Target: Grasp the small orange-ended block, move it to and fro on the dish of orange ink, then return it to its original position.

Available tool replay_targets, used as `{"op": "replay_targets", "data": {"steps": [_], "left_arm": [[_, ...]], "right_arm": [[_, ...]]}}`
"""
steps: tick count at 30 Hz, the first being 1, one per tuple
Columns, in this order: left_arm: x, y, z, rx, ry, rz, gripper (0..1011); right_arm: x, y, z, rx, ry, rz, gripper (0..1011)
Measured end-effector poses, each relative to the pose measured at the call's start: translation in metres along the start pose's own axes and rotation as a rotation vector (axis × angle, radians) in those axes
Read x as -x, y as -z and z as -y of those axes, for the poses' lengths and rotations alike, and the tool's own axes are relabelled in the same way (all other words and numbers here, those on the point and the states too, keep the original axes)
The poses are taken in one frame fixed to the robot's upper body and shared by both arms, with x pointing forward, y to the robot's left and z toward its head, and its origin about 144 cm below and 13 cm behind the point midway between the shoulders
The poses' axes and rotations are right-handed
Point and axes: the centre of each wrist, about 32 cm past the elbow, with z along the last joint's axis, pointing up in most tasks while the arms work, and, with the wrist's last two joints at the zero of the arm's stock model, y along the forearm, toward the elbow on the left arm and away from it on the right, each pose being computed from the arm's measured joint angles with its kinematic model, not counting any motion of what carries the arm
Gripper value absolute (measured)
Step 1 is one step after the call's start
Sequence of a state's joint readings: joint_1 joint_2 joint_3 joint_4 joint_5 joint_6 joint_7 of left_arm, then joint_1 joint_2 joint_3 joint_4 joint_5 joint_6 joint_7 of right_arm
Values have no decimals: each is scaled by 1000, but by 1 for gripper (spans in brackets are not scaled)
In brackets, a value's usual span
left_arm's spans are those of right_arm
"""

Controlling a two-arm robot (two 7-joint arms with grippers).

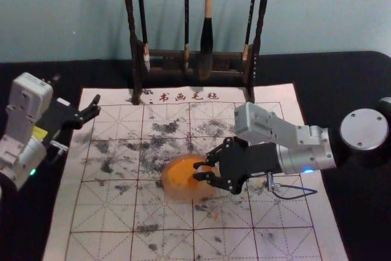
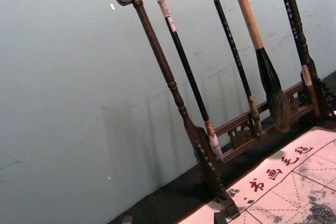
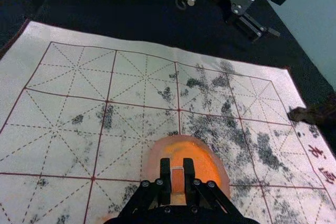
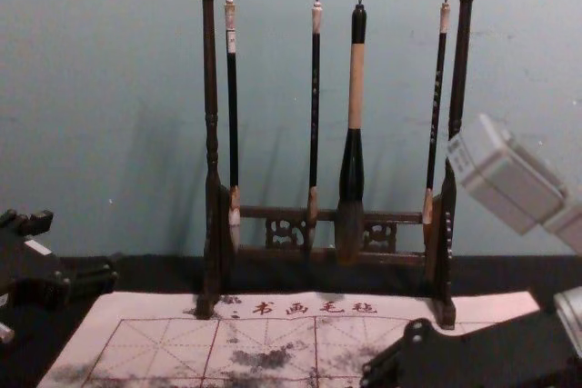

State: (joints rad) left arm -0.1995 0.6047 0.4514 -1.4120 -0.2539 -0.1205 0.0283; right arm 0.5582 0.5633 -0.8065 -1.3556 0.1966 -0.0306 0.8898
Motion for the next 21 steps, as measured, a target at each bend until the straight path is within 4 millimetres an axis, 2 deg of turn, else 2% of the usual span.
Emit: {"op": "replay_targets", "data": {"steps": [21], "left_arm": [[0, 0, 0, 0, 0, 0, 1001]], "right_arm": [[-10, -5, -21, -23, -29, 11, 139]]}}
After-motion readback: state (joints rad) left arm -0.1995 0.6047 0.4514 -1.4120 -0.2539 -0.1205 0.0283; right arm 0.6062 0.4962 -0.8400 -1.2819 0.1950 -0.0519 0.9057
